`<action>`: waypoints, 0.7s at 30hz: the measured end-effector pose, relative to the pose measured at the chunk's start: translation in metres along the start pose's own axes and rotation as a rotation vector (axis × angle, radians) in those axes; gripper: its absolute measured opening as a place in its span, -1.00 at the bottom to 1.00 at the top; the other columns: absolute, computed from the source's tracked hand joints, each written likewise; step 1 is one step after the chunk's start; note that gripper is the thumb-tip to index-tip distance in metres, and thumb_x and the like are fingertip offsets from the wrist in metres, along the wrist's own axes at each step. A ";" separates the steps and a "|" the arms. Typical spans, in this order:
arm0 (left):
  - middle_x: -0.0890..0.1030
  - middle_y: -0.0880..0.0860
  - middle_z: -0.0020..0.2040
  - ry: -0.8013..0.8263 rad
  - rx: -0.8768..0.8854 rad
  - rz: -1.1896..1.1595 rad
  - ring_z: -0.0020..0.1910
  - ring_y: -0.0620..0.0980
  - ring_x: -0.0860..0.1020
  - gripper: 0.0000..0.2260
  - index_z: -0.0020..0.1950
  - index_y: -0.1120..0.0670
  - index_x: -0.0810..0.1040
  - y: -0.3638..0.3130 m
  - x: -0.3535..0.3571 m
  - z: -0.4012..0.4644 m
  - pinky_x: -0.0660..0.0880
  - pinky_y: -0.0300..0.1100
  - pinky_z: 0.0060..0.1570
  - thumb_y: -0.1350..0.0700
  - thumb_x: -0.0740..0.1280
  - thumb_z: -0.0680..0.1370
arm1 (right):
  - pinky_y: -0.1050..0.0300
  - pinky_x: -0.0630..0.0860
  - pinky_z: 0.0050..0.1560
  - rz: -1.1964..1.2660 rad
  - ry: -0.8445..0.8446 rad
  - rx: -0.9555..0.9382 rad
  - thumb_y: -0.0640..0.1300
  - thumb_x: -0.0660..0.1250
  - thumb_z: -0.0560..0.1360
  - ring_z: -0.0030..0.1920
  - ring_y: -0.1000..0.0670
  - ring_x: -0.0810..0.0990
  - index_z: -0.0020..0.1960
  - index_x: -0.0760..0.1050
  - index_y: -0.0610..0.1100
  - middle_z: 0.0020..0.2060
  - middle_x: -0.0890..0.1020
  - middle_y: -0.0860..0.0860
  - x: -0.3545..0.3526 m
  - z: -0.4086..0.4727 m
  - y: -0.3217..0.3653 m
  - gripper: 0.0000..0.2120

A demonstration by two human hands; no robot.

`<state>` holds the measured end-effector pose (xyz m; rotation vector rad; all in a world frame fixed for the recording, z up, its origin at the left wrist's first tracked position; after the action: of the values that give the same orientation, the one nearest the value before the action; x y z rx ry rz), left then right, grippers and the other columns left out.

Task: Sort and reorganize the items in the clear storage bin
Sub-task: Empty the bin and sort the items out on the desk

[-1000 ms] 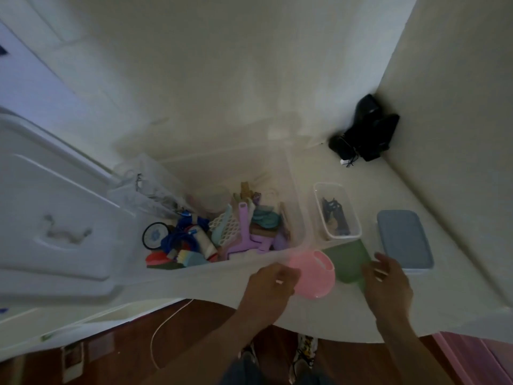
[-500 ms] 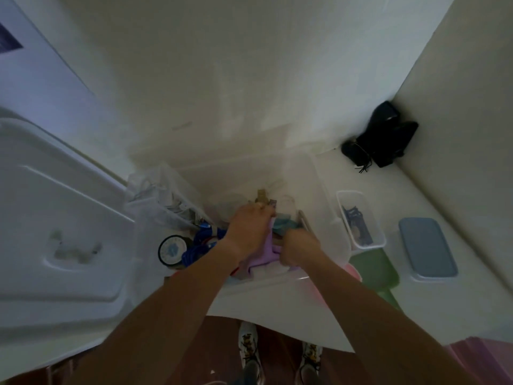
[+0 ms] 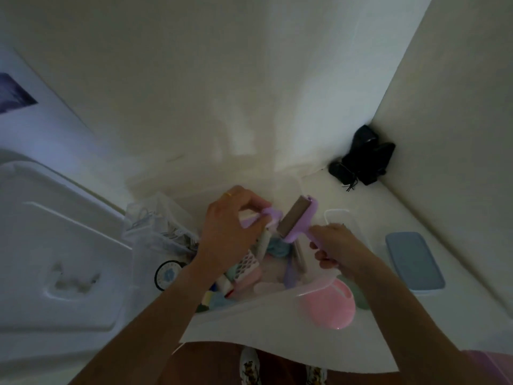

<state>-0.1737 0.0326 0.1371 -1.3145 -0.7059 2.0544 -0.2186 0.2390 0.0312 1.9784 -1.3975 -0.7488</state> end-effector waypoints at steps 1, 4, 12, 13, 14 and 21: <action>0.62 -0.07 -0.13 -0.029 0.067 0.018 -0.15 -0.15 0.61 -0.90 -0.14 0.07 0.64 -0.015 0.001 -0.001 0.55 -0.23 -0.13 0.18 0.54 0.44 | 0.30 0.16 -0.53 0.119 0.053 0.002 -0.02 0.34 0.55 -0.49 0.03 0.25 -0.18 0.42 -0.19 -0.32 0.38 -0.13 0.000 -0.005 0.001 -0.74; 0.60 -0.05 -0.10 -0.059 0.257 0.031 -0.12 -0.06 0.61 -0.92 -0.18 0.10 0.64 -0.056 0.027 -0.006 0.55 -0.20 -0.10 0.18 0.51 0.47 | 0.30 0.10 -0.54 0.372 0.223 0.024 0.24 0.43 0.40 -0.49 0.05 0.21 -0.17 0.50 -0.12 -0.38 0.37 -0.06 -0.003 -0.017 0.009 -0.59; 0.60 0.03 0.06 0.147 0.427 -0.082 0.07 0.01 0.57 -0.93 -0.04 0.13 0.67 -0.125 0.148 -0.016 0.51 -0.13 0.13 0.25 0.42 0.54 | 0.20 0.36 -0.46 0.474 0.086 -0.224 -0.27 0.28 0.54 -0.56 0.06 0.42 -0.22 0.48 -0.31 -0.59 0.44 -0.04 -0.106 -0.046 0.019 -0.82; 0.58 0.02 0.11 0.205 0.418 -0.055 0.12 0.00 0.55 -0.87 0.05 0.10 0.66 -0.130 0.165 -0.019 0.48 -0.17 0.21 0.25 0.41 0.53 | 0.21 0.40 -0.47 0.439 0.062 -0.236 -0.31 0.27 0.54 -0.53 0.05 0.46 -0.19 0.51 -0.34 -0.54 0.49 -0.07 -0.122 -0.044 0.011 -0.84; 0.56 0.01 0.17 0.271 0.415 -0.022 0.17 -0.02 0.52 -0.78 0.16 0.08 0.62 -0.133 0.181 -0.023 0.44 -0.21 0.27 0.25 0.39 0.53 | 0.21 0.42 -0.48 0.385 0.029 -0.242 -0.33 0.28 0.54 -0.50 0.03 0.49 -0.15 0.52 -0.35 -0.48 0.51 -0.11 -0.139 -0.041 0.003 -0.87; 0.48 0.05 0.35 0.506 0.324 0.196 0.28 0.04 0.47 -0.57 0.36 0.04 0.49 -0.112 0.293 -0.061 0.41 -0.16 0.30 0.24 0.35 0.49 | 0.03 0.51 -0.19 -0.593 -0.382 -0.296 -0.17 0.31 0.53 -0.14 -0.22 0.65 0.33 0.32 -0.11 -0.05 0.63 -0.15 -0.273 0.065 -0.028 -0.60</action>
<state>-0.1939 0.3270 0.0157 -1.6566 -0.0198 1.7659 -0.3278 0.4971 -0.0043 2.0838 -0.8013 -1.5694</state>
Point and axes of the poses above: each hand's wrist, its own z-axis towards the middle knuckle, its own x-axis out of the palm, y = z × x, the point moved 6 cm from there along z, towards the middle knuckle
